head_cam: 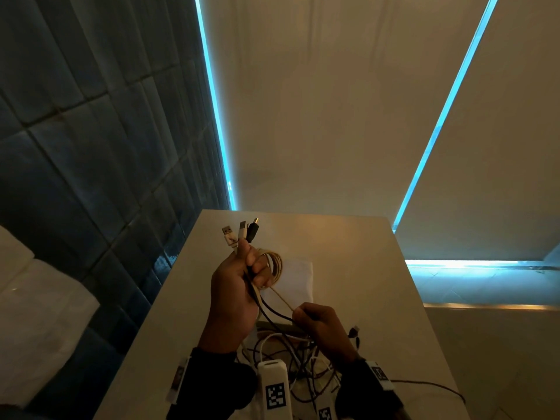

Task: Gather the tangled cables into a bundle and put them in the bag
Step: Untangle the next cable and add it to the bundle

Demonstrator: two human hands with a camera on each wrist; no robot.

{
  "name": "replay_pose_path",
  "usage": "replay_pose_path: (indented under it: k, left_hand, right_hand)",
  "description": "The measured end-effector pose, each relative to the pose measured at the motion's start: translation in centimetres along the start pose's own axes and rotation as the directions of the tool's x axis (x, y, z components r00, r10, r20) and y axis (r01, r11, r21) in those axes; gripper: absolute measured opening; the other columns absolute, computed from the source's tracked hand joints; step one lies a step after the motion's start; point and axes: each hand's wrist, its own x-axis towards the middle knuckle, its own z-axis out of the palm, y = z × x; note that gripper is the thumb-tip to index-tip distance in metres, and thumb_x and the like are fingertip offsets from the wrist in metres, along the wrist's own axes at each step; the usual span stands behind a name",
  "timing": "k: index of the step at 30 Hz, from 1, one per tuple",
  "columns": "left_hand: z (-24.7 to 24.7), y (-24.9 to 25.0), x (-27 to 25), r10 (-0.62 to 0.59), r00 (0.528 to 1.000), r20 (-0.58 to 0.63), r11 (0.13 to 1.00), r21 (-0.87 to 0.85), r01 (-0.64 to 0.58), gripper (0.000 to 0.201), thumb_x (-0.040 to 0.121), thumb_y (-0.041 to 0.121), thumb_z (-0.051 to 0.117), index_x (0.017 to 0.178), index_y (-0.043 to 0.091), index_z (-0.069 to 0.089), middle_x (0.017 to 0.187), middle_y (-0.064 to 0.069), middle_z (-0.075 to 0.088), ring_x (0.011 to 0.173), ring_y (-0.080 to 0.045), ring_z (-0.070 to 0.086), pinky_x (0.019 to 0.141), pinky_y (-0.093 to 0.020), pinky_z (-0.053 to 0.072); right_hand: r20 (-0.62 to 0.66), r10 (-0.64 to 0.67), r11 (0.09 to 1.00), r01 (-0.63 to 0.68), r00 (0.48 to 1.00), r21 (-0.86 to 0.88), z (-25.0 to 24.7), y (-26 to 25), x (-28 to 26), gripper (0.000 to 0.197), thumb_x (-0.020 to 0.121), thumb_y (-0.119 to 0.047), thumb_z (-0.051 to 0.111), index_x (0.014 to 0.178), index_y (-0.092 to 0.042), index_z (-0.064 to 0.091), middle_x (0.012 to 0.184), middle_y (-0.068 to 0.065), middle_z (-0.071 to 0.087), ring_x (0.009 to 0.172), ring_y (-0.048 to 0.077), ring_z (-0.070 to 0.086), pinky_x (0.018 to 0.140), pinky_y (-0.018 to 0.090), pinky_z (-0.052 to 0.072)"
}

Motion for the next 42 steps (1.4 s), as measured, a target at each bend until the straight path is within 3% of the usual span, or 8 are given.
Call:
replay_pose_path:
  k: [11,15,21,25,29,34,38,42]
  left_hand:
    - [-0.6,0.9,-0.2,0.045,0.999,0.008,0.999,0.015,-0.046,0.045,0.096,0.034,0.035,0.056,0.016,0.042,0.051,0.004,0.035,0.038,-0.006,0.026,0.041,-0.02,0.026]
    - [-0.8,0.5,0.0,0.042,0.999,-0.019,0.996,0.081,-0.04,0.04,0.093,0.035,0.039,0.058,0.015,0.041,0.051,0.004,0.034,0.038,-0.006,0.027,0.041,-0.021,0.024]
    - [-0.9,0.0,0.2,0.001,0.997,-0.08,0.978,0.206,0.015,0.041,0.101,0.029,0.034,0.064,0.012,0.037,0.052,0.001,0.04,0.039,-0.008,0.03,0.039,-0.02,0.027]
    - [-0.9,-0.7,0.1,-0.032,0.989,-0.145,0.967,0.246,0.067,0.041,0.101,0.027,0.036,0.065,0.01,0.038,0.057,-0.006,0.049,0.046,-0.015,0.045,0.047,-0.024,0.036]
    - [-0.8,-1.2,-0.1,-0.059,0.982,-0.177,0.939,0.324,0.115,0.044,0.102,0.028,0.037,0.064,0.008,0.047,0.062,-0.007,0.065,0.056,-0.018,0.061,0.063,-0.033,0.04]
    - [-0.4,-1.0,-0.4,-0.095,0.991,-0.092,0.979,0.174,0.109,0.041,0.096,0.034,0.04,0.064,0.01,0.047,0.08,-0.016,0.066,0.071,-0.026,0.061,0.073,-0.04,0.045]
    - [-0.3,-0.4,-0.4,-0.046,0.999,-0.022,0.998,-0.036,0.046,0.035,0.093,0.034,0.042,0.068,0.009,0.042,0.07,-0.011,0.058,0.066,-0.021,0.061,0.069,-0.033,0.053]
    - [0.1,-0.1,-0.5,0.018,1.0,-0.015,1.0,-0.024,-0.019,0.039,0.099,0.032,0.034,0.065,0.013,0.038,0.065,-0.006,0.051,0.053,-0.016,0.048,0.065,-0.031,0.04]
  right_hand:
    - [-0.003,0.078,0.993,-0.078,0.997,-0.09,0.0,4.6,-0.4,0.037,0.095,-0.016,0.058,0.058,-0.02,0.057,0.056,-0.004,0.051,0.056,0.01,0.047,0.06,0.022,0.038]
    - [-0.128,0.11,0.982,-0.128,0.986,-0.142,-0.2,5.2,-0.3,0.035,0.091,-0.02,0.062,0.056,-0.02,0.058,0.055,-0.004,0.051,0.055,0.008,0.047,0.059,0.029,0.038]
    - [-0.314,0.025,0.999,-0.032,0.949,-0.015,-0.2,-1.1,0.1,0.02,0.089,-0.016,0.064,0.07,-0.011,0.066,0.051,-0.008,0.05,0.05,0.008,0.044,0.051,0.024,0.038]
    - [-0.256,-0.119,0.966,0.172,0.959,0.192,0.5,-6.1,-0.6,0.016,0.092,-0.009,0.06,0.081,0.003,0.06,0.056,0.001,0.041,0.052,0.015,0.032,0.047,0.026,0.028]
    - [-0.173,-0.263,0.928,0.298,0.949,0.225,1.1,-9.1,-1.2,0.022,0.089,-0.019,0.06,0.08,0.0,0.062,0.058,0.0,0.044,0.053,0.013,0.035,0.049,0.024,0.03]
    - [-0.008,-0.291,0.938,0.287,0.957,0.195,1.2,-9.6,-1.5,0.021,0.092,-0.016,0.058,0.077,-0.003,0.064,0.06,-0.001,0.05,0.056,0.008,0.043,0.056,0.016,0.036]
    - [0.065,-0.233,0.957,0.217,0.97,0.195,1.0,-8.3,-1.4,0.022,0.095,-0.013,0.056,0.076,-0.006,0.065,0.065,0.002,0.049,0.059,0.009,0.044,0.059,0.018,0.039]
    - [0.072,-0.139,0.984,0.13,0.988,0.12,0.7,-6.0,-0.8,0.028,0.097,-0.019,0.055,0.074,-0.006,0.063,0.062,-0.002,0.044,0.057,0.008,0.039,0.056,0.017,0.034]
